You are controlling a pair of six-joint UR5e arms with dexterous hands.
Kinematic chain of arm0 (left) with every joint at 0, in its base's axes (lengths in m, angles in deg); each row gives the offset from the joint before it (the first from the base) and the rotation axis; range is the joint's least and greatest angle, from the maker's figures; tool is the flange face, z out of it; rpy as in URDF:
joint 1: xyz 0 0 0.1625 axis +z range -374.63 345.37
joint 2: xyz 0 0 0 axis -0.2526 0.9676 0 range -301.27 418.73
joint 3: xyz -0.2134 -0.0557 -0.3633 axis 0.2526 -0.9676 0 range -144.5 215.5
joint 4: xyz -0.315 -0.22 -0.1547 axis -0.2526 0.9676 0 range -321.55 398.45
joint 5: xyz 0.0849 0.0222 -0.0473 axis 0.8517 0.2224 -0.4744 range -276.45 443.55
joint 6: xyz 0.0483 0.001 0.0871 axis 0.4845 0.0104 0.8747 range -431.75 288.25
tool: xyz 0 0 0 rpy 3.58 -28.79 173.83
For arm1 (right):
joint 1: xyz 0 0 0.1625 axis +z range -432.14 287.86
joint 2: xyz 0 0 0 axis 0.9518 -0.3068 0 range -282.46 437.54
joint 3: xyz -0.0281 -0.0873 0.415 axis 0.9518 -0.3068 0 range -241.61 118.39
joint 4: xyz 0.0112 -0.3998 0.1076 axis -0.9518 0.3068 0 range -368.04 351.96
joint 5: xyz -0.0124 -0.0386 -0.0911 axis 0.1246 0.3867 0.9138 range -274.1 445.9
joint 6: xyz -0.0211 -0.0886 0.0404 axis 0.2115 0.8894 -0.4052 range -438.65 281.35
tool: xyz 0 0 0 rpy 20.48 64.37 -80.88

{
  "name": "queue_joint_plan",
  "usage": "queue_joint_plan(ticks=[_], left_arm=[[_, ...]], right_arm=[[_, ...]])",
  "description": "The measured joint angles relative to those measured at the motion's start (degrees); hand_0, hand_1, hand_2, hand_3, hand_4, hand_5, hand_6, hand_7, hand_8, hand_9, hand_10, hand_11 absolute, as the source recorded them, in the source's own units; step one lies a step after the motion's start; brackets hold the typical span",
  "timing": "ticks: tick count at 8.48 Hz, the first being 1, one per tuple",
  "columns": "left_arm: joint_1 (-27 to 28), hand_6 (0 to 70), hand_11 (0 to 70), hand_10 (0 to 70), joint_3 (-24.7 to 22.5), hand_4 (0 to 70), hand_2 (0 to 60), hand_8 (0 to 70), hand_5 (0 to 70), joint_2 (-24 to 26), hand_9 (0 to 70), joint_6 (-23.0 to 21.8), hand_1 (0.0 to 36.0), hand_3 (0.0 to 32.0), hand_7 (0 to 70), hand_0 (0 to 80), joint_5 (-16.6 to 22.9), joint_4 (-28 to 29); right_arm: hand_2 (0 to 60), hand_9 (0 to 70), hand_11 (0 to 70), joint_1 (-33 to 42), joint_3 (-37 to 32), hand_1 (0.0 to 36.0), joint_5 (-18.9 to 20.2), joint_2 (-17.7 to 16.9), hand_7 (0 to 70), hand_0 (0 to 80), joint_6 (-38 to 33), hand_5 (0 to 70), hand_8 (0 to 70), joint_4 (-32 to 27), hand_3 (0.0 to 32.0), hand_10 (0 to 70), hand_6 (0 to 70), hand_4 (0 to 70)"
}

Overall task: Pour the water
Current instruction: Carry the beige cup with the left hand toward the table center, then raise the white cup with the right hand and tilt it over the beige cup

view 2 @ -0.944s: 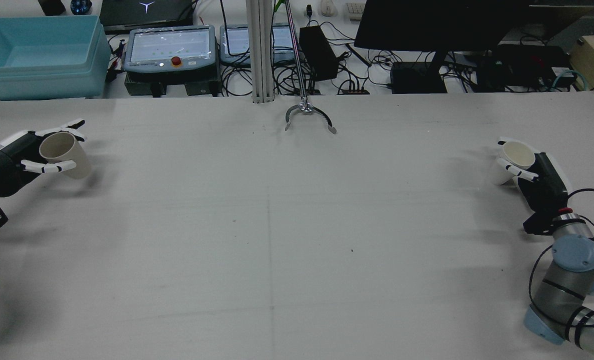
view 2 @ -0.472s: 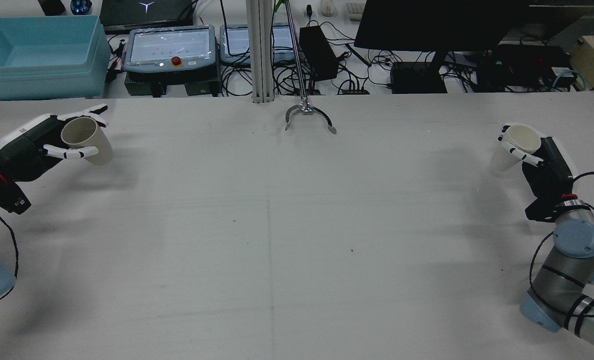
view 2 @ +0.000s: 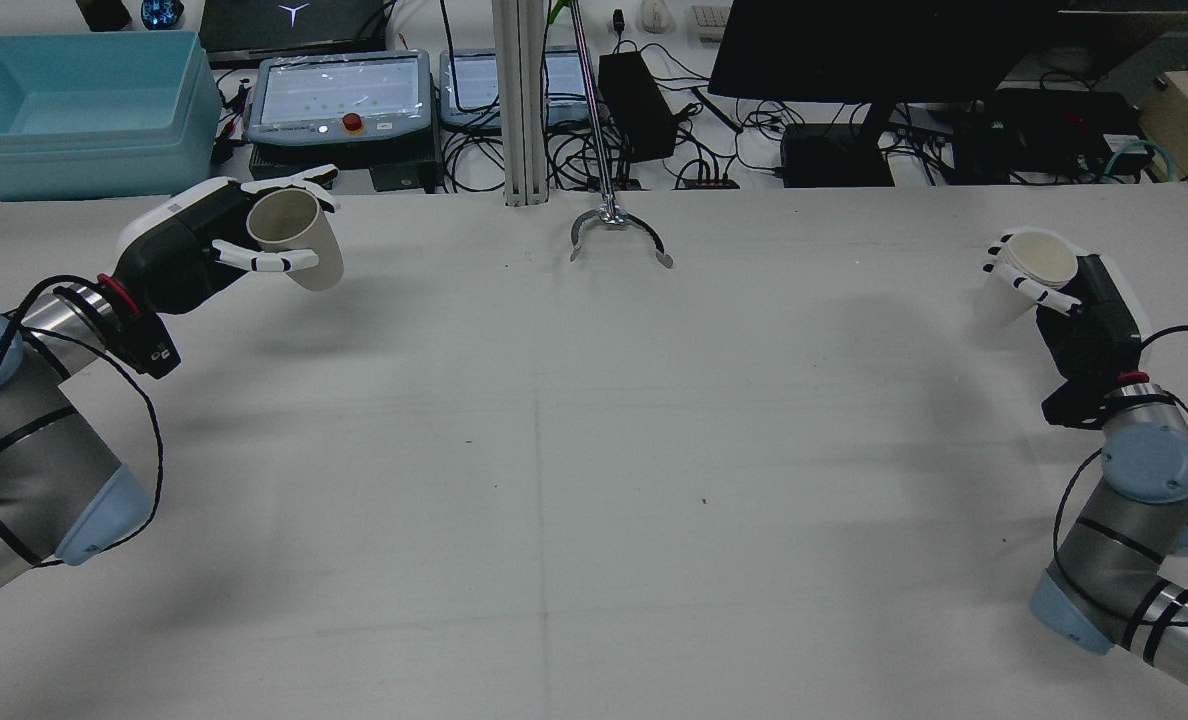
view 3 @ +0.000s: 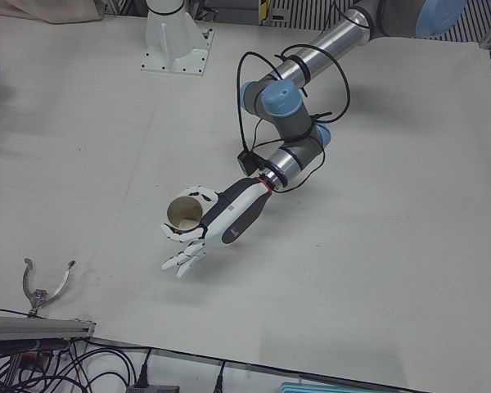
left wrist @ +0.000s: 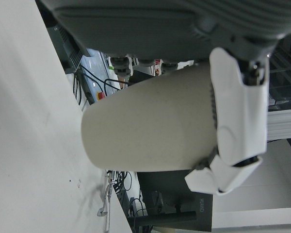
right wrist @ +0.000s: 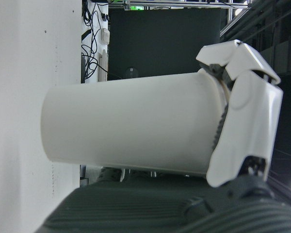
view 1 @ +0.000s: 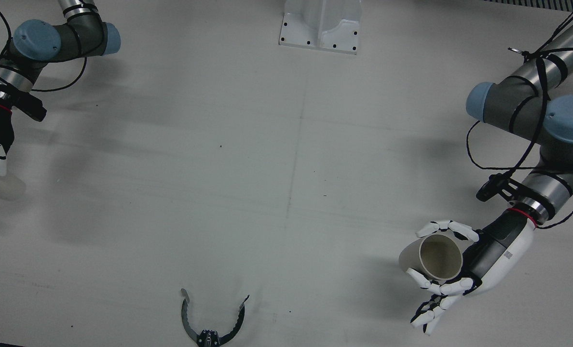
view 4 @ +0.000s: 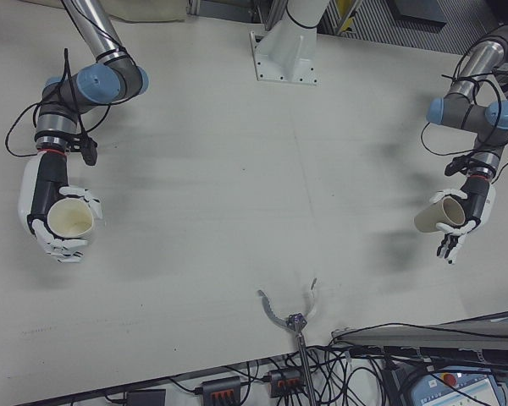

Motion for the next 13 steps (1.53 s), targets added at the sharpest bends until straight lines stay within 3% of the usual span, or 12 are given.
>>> queue_joint_plan(ticks=[1,4,9,11,13], left_arm=[[0.48,4.5,8.2,3.6,-0.03,37.3,60.0,0.0,34.6,1.89,1.1,0.08,36.0,0.0,12.7,52.4,0.15,-1.20],[5.10,4.7,8.9,4.0,0.01,37.4,60.0,0.0,34.5,7.22,1.1,1.35,36.0,0.0,12.8,53.5,0.21,-3.99],[13.59,5.4,9.7,4.3,-0.16,36.6,60.0,0.0,36.0,14.94,1.4,16.46,36.0,0.0,14.1,56.6,0.40,-7.93],[17.70,5.7,9.6,4.3,-0.12,36.4,60.0,0.1,36.3,17.32,1.4,18.12,36.0,0.0,14.1,55.5,0.47,-9.75],[19.26,5.4,9.3,4.2,0.23,36.2,60.0,0.0,35.6,19.87,1.3,18.28,36.0,0.0,13.6,55.6,1.60,-10.98]], right_arm=[[60.0,47.2,47.0,0.08,0.76,36.0,0.00,0.03,66.0,50.1,0.03,64.1,34.4,0.05,0.0,31.4,47.8,28.7],[60.0,43.7,43.9,0.30,1.31,36.0,-0.03,1.20,63.7,50.9,0.58,63.6,31.3,0.07,0.0,28.9,45.1,26.8],[60.0,44.1,44.2,0.38,3.11,36.0,-0.03,2.10,65.8,51.7,2.43,66.2,31.5,0.07,0.0,29.2,46.3,29.5],[60.0,46.1,43.5,0.40,4.10,36.0,-0.01,3.20,70.0,52.6,4.10,70.0,32.8,0.07,0.0,28.6,48.4,33.4],[60.0,42.3,43.9,0.49,9.02,36.0,0.04,3.77,65.2,51.0,10.95,64.9,29.8,0.66,0.0,29.0,46.1,31.8]])
